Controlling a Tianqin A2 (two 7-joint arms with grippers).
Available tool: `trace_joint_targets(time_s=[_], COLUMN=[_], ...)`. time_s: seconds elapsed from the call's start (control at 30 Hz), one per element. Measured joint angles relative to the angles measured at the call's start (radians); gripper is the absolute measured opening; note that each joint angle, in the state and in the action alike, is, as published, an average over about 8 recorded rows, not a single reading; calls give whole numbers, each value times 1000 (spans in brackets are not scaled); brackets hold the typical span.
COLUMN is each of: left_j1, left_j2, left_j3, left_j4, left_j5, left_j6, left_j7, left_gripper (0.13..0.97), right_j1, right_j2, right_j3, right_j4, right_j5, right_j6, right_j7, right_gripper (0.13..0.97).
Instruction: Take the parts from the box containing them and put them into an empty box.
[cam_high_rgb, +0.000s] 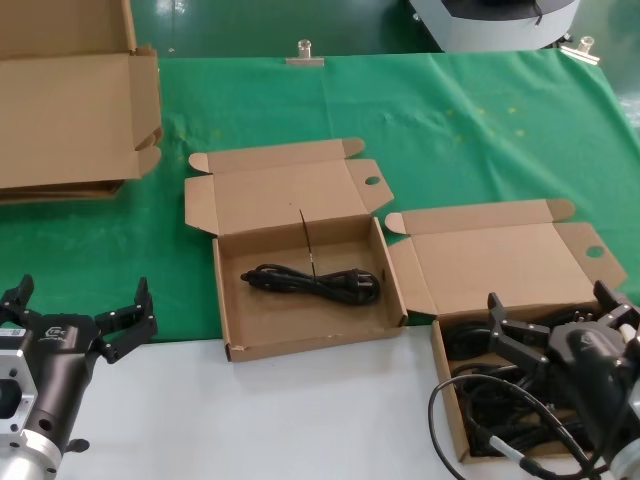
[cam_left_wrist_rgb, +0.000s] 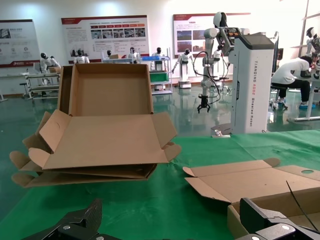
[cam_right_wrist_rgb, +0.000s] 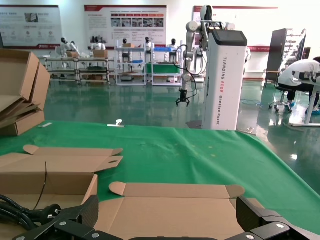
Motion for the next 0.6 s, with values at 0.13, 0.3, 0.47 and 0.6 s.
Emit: trace_joint_targets(time_s=[0.13, 0.3, 0.47, 0.6], left_j1=[0, 0, 0, 0], left_j2=[0, 0, 0, 0], left_j3=[0, 0, 0, 0], left_j4=[0, 0, 0, 0], left_j5=[0, 0, 0, 0], left_j6=[0, 0, 0, 0], left_j7=[0, 0, 0, 0], left_gripper=[966, 966, 966, 966], right_j1=[0, 0, 0, 0], right_j2=[0, 0, 0, 0], right_j3=[0, 0, 0, 0], right_j4=[0, 0, 0, 0], right_j5=[0, 0, 0, 0], right_j6=[0, 0, 0, 0], right_j7=[0, 0, 0, 0], right_gripper=[966, 966, 966, 966])
